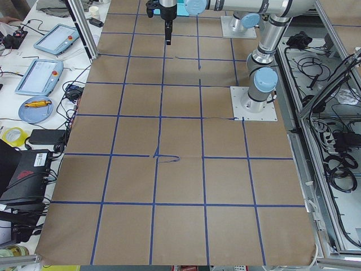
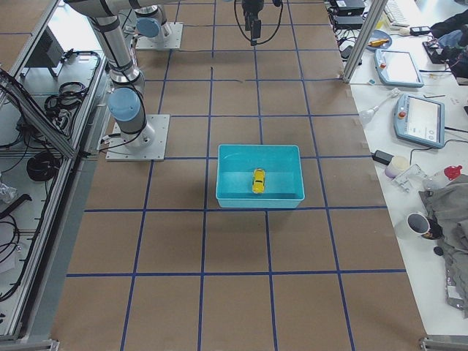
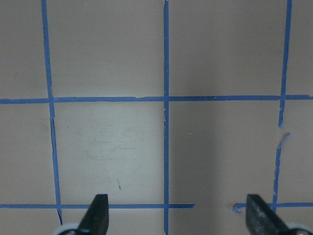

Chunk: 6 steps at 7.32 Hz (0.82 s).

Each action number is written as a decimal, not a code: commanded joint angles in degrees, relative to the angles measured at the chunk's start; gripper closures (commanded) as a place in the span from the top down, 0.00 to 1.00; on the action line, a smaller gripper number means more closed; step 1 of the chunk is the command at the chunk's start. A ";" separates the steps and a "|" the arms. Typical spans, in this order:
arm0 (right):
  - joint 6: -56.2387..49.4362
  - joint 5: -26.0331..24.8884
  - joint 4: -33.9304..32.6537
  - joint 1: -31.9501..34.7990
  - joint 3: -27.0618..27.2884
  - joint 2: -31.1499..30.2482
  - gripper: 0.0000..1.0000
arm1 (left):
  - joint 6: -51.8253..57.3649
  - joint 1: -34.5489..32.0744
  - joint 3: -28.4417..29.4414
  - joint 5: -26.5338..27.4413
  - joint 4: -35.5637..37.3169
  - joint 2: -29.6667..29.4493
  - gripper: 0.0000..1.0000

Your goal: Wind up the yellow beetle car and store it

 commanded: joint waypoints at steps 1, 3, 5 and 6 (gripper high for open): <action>1.01 0.16 -0.19 -0.60 -0.04 0.07 1.00 | 0.00 0.15 -0.04 -0.77 0.01 0.05 1.00; 1.01 0.34 -0.11 -1.13 -0.13 0.07 1.00 | 0.00 0.15 -0.04 -0.77 0.01 0.05 1.00; 0.92 0.43 -0.02 -1.13 -0.13 0.07 1.00 | 0.00 0.24 0.05 -0.69 0.01 0.04 1.00; 0.92 0.43 -0.02 -1.22 -0.13 0.07 1.00 | 0.00 0.24 0.05 -0.69 0.01 0.13 1.00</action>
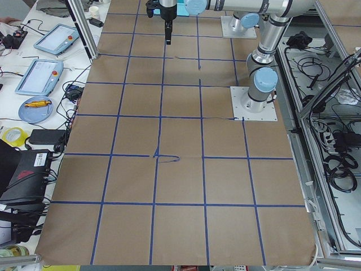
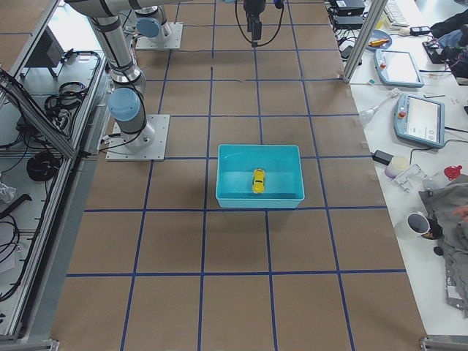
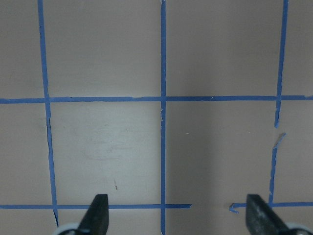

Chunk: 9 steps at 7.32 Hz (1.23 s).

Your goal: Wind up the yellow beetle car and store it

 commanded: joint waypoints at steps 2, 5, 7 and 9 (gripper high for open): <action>-0.01 -0.07 0.10 -0.17 0.08 0.00 1.00 | -0.09 -0.06 0.35 0.03 0.18 0.00 1.00; -0.10 -0.07 0.19 -0.34 0.17 -0.09 1.00 | 0.00 -0.06 0.00 0.03 1.41 0.09 1.00; -0.10 -0.16 0.19 -0.43 0.17 -0.09 1.00 | -0.09 -0.06 -0.09 -0.06 1.41 -0.09 1.00; -0.10 -0.24 0.19 -0.43 0.17 0.00 1.00 | 0.00 -0.15 0.09 -0.06 1.49 0.00 1.00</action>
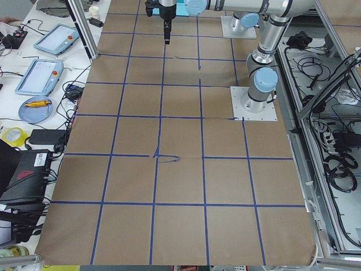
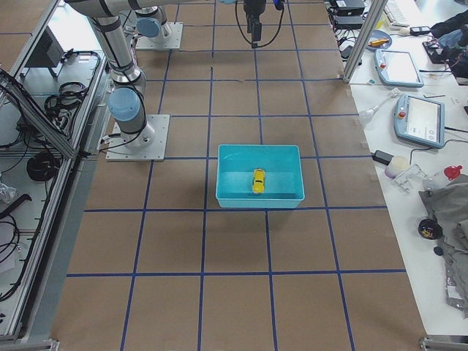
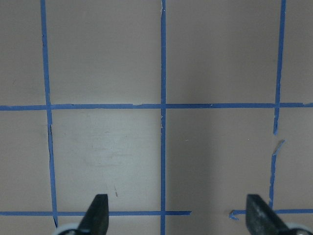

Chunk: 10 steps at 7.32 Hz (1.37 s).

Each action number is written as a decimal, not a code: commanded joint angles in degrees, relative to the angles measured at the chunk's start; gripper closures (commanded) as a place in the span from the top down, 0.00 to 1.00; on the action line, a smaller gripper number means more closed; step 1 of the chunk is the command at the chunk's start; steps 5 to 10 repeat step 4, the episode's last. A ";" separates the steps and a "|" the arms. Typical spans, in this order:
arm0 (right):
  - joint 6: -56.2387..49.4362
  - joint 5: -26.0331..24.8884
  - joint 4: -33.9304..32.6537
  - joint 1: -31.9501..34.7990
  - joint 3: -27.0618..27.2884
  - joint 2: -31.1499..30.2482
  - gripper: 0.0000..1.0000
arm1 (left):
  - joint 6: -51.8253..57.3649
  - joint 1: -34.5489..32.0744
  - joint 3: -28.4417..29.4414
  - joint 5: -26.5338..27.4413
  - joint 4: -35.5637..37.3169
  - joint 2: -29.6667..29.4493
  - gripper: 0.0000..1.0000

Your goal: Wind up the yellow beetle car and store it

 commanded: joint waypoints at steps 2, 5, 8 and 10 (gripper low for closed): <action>0.00 -0.04 0.00 -0.01 0.00 -0.03 1.00 | -0.02 -0.15 0.02 0.00 -0.02 0.01 1.00; 0.00 -0.04 0.00 -0.01 0.00 -0.03 1.00 | 0.07 0.03 0.28 0.08 -0.02 0.01 1.00; 0.00 -0.04 0.00 -0.01 0.00 -0.03 1.00 | 0.07 0.03 0.28 0.08 -0.02 0.01 1.00; 0.00 -0.04 0.00 -0.01 0.00 -0.03 1.00 | 0.07 0.03 0.28 0.08 -0.02 0.01 1.00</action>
